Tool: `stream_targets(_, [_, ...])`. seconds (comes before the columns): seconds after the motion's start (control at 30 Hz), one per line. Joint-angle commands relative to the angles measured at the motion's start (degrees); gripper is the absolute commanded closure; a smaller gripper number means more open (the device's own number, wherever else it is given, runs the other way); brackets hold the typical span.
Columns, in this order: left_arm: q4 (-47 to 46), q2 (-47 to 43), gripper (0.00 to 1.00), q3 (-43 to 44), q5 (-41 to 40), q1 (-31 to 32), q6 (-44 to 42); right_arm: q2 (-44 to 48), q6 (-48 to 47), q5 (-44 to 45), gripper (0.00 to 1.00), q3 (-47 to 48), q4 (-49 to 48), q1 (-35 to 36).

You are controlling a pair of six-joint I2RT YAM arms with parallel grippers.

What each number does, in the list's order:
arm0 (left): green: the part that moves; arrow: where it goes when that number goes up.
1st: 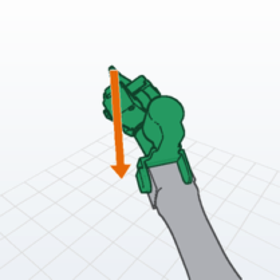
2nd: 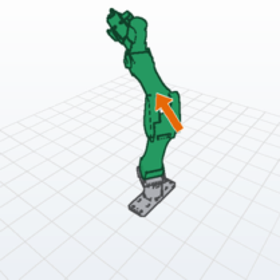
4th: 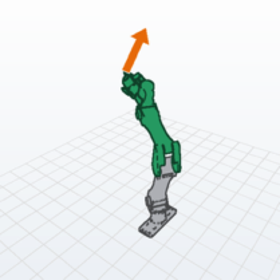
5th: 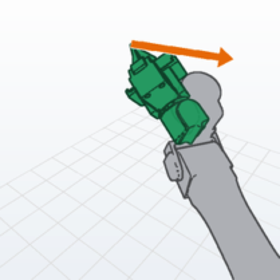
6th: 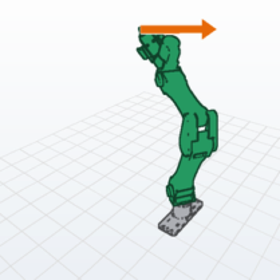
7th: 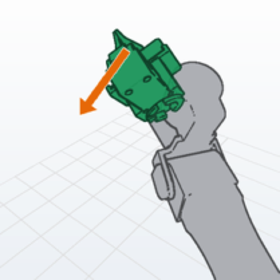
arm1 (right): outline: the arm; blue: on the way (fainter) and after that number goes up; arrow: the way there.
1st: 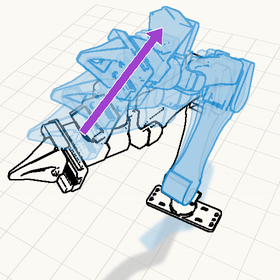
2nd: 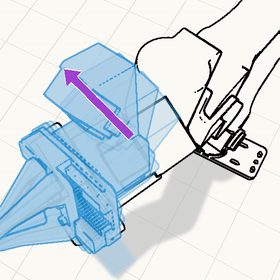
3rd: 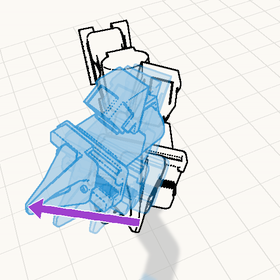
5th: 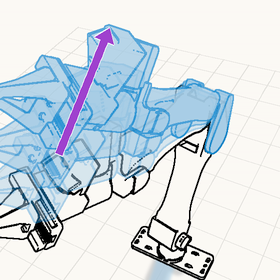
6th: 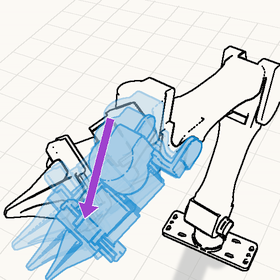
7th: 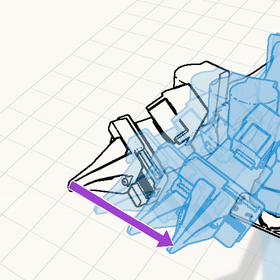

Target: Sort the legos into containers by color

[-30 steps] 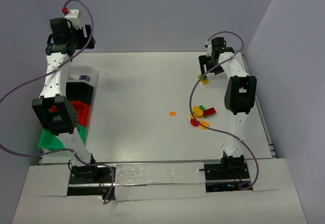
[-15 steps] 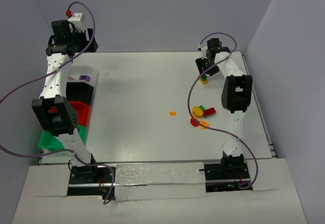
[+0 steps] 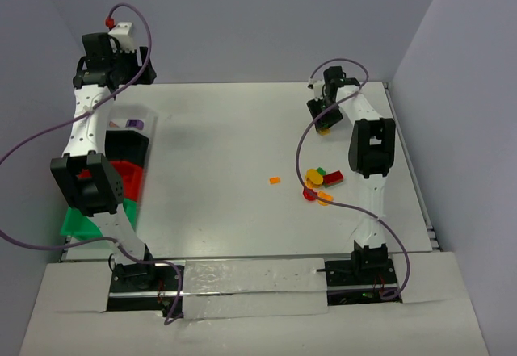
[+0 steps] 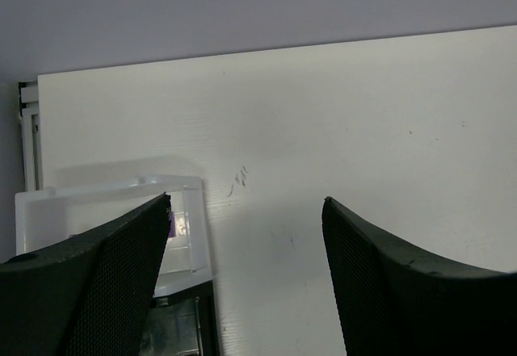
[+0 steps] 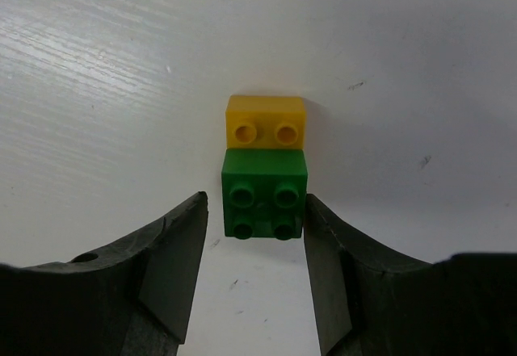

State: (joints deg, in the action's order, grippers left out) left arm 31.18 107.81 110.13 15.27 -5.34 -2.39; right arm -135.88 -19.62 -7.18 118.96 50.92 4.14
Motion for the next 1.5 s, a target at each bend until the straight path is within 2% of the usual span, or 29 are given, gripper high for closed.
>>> stream_targets(0.0, [0.4, 0.3, 0.19, 1.3, 1.5, 0.1, -0.2, -1.2, -0.5, -0.5, 0.44, 3.3, 0.5, 0.0])
stream_targets(0.17, [0.3, -0.2, 0.2, 0.1, 1.7, 0.2, -0.1, -1.0, 0.3, -0.9, 0.49, 3.9, 0.3, 0.1])
stream_targets(0.3, [0.3, -0.3, 0.2, -0.5, 2.2, 0.1, 0.0, -1.1, 1.6, -0.7, 0.41, 5.1, 0.8, 0.0])
stream_targets(0.4, [0.3, -0.2, 0.2, -0.6, 2.5, 0.1, 0.2, -1.2, 2.1, -1.0, 0.39, 6.5, 1.1, 0.1])
stream_targets(0.9, [0.7, 0.4, 0.21, 0.3, 2.8, 0.1, 0.6, -2.2, 2.3, -0.9, 0.44, 5.8, 1.0, 0.0])
stream_targets(1.07, [0.2, 0.0, 0.21, -0.8, 3.5, 0.2, 1.0, -1.6, 2.3, -2.0, 0.55, 5.8, 1.1, 0.0])
stream_targets(1.13, [0.1, -0.3, 0.21, -1.6, 4.4, 0.1, 1.4, -1.3, 2.4, -2.8, 0.66, 5.8, 1.7, 0.1])
stream_targets(1.27, [-0.6, -0.9, 0.19, -3.2, 5.6, 0.1, 1.9, -1.5, 2.6, -3.4, 0.73, 5.5, 3.0, 0.3])
stream_targets(1.4, [-0.2, -0.8, 0.16, -3.2, 7.0, 0.2, 1.9, -1.4, 2.6, -3.5, 1.0, 5.4, 4.3, 0.2])
stream_targets(1.47, [0.9, -0.7, 0.13, -3.0, 10.6, 0.2, 1.3, -0.8, 3.0, -6.4, 1.0, 7.6, 5.9, 0.3])
